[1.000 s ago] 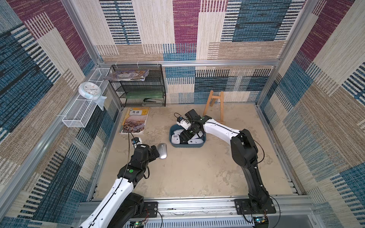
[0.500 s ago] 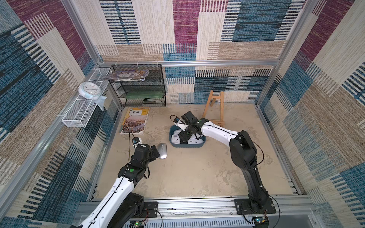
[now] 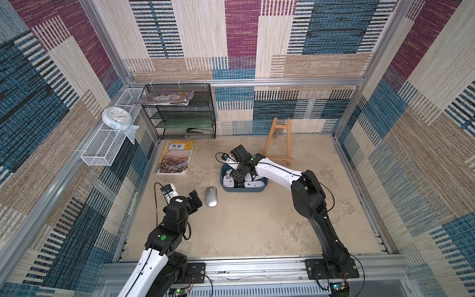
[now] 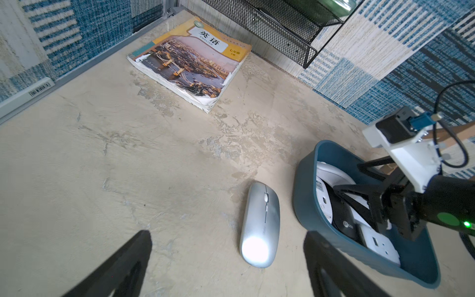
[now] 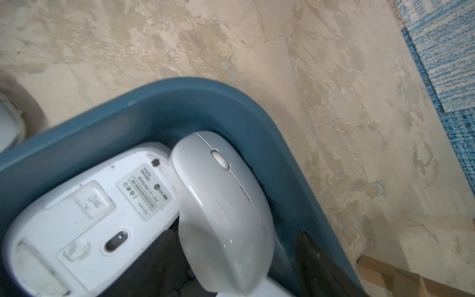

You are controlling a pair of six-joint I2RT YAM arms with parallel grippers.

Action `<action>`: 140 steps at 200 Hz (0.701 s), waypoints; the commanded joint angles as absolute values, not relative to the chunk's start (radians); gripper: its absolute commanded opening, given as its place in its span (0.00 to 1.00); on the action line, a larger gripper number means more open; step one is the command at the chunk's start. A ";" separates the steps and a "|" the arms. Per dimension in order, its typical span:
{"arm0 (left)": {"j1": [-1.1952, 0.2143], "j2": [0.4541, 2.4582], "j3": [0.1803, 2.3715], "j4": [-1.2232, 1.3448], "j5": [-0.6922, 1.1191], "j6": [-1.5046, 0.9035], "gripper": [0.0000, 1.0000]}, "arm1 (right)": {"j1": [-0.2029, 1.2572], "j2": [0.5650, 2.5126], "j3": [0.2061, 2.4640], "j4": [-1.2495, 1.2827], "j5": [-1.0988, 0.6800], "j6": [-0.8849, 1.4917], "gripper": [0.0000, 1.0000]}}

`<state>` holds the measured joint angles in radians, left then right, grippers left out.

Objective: Take out the mouse from the storage box
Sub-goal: Pick up the mouse from the storage box.

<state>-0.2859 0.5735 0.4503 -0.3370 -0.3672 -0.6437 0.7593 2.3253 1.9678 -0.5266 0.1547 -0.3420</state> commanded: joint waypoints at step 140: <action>-0.285 0.639 0.460 -0.319 -0.365 -0.641 0.96 | 0.811 2.420 1.997 -0.515 0.340 -0.431 0.42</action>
<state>-0.2859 0.6334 0.4622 -0.3363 -0.3779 -0.6468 0.8127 2.4027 2.0029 -0.4744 0.3054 -0.4297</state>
